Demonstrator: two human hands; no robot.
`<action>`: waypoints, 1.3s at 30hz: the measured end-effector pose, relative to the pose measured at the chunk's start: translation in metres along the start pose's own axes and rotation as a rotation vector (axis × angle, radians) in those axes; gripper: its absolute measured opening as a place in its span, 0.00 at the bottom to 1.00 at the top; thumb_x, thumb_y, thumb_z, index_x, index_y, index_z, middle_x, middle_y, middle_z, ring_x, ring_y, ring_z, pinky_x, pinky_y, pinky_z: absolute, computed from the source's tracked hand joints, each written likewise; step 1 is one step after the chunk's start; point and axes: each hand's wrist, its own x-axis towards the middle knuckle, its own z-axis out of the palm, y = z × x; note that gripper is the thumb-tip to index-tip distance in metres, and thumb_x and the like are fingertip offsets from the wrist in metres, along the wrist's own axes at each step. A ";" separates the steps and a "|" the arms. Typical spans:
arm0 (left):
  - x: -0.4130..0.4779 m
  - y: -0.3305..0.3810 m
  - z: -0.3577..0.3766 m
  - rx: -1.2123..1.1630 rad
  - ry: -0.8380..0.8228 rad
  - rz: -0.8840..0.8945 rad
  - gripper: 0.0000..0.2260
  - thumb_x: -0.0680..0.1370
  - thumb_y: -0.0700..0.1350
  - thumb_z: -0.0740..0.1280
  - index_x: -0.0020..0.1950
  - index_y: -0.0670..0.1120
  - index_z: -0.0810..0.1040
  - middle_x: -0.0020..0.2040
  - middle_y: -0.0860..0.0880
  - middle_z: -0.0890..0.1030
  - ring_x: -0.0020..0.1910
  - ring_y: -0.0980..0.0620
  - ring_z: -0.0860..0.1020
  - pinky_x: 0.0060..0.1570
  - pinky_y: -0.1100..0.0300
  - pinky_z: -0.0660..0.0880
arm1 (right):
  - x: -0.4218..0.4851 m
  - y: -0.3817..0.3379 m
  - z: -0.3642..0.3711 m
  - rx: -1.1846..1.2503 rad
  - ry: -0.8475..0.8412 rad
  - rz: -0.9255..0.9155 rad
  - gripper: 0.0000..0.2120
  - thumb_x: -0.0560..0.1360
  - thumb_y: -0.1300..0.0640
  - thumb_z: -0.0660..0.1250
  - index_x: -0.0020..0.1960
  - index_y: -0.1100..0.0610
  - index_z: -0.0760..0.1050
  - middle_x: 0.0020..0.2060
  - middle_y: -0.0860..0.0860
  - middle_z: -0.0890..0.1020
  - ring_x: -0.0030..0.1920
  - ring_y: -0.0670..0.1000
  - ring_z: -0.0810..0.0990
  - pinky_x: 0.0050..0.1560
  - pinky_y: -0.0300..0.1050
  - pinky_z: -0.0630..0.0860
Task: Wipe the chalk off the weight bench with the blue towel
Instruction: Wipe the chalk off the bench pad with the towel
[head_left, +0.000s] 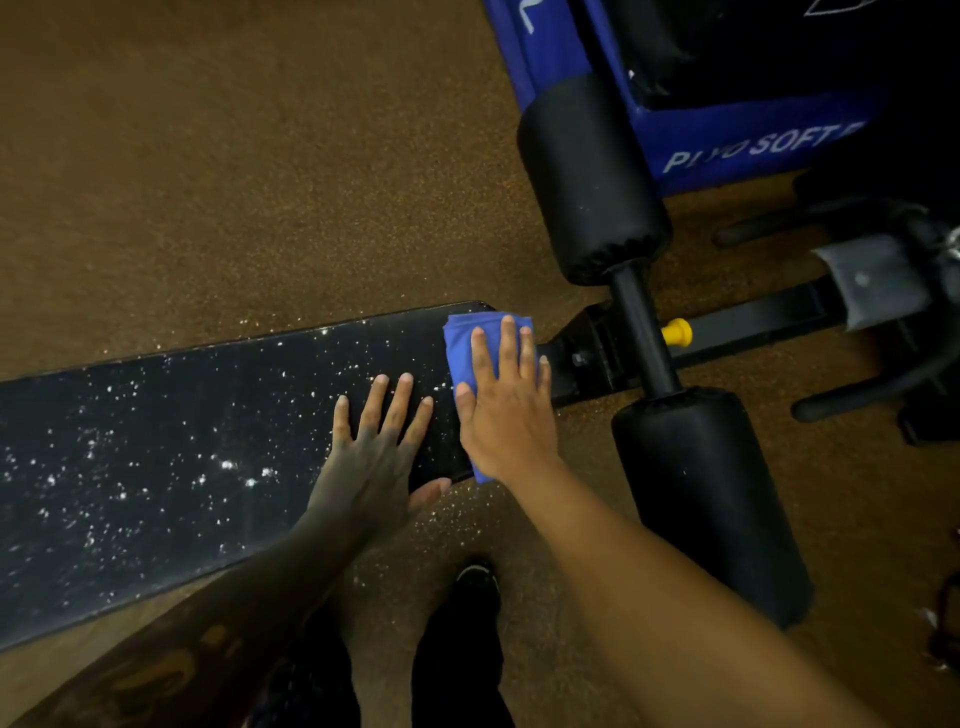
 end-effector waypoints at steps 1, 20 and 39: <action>0.000 -0.001 0.001 0.003 -0.002 0.002 0.40 0.76 0.73 0.46 0.79 0.47 0.46 0.81 0.40 0.48 0.79 0.37 0.49 0.73 0.30 0.53 | -0.003 -0.001 0.001 0.004 0.004 0.007 0.30 0.82 0.45 0.48 0.81 0.52 0.44 0.80 0.59 0.42 0.79 0.61 0.40 0.77 0.63 0.47; -0.001 -0.019 0.002 0.002 0.033 0.011 0.45 0.73 0.76 0.43 0.79 0.49 0.40 0.80 0.40 0.39 0.80 0.37 0.41 0.74 0.31 0.43 | 0.007 -0.009 0.003 -0.033 0.055 0.030 0.31 0.81 0.45 0.50 0.81 0.55 0.48 0.80 0.60 0.46 0.79 0.63 0.45 0.77 0.63 0.51; -0.009 -0.026 0.003 -0.008 0.069 0.015 0.49 0.71 0.78 0.46 0.80 0.45 0.44 0.80 0.40 0.40 0.80 0.38 0.41 0.74 0.31 0.46 | 0.026 -0.020 -0.003 -0.197 0.028 -0.323 0.31 0.81 0.45 0.50 0.80 0.57 0.50 0.80 0.59 0.50 0.79 0.62 0.46 0.76 0.65 0.50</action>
